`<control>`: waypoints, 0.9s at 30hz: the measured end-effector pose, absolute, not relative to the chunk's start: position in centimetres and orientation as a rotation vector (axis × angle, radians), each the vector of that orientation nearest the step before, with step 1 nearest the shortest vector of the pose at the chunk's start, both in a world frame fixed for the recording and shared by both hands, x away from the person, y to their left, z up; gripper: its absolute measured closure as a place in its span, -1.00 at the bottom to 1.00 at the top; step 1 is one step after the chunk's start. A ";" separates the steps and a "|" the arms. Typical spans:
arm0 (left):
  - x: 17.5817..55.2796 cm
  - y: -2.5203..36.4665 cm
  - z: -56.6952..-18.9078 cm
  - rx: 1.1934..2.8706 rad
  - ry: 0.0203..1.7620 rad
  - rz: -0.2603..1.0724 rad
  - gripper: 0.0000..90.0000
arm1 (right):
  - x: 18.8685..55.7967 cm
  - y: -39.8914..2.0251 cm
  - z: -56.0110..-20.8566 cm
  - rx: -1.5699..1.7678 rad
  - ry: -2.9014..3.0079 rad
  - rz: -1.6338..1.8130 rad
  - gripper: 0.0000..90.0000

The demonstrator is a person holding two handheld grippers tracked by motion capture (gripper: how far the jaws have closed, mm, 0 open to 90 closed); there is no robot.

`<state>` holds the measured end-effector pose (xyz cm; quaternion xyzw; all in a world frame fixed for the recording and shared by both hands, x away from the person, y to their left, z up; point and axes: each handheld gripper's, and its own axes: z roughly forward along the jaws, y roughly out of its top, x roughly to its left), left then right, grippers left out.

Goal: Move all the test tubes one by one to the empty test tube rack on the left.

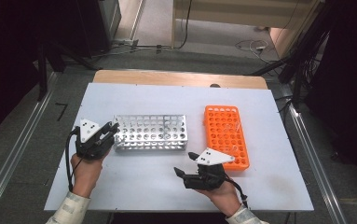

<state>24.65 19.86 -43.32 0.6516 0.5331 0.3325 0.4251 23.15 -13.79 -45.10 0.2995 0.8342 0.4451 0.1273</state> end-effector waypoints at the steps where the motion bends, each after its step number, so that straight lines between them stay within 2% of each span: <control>1: 24.7 19.8 -43.5 1.630 1.336 0.831 0.66 | 23.2 -13.8 -45.1 0.872 2.427 1.295 -0.38; 14: 24.8 19.1 -44.9 1.707 1.366 0.824 0.66 | 23.1 -13.8 -45.1 0.872 2.428 1.295 -0.38; 17: 24.8 19.1 -44.9 1.710 1.365 0.809 0.56 | 23.1 -13.8 -45.1 0.869 2.430 1.291 -0.38; 21: 24.8 19.1 -44.8 1.703 1.365 0.819 0.55 | 23.1 -13.8 -45.1 0.870 2.428 1.293 -0.38; 27: 24.4 19.5 -44.2 1.639 1.359 0.805 0.20 | 23.0 -14.1 -44.9 0.875 2.420 1.299 -0.38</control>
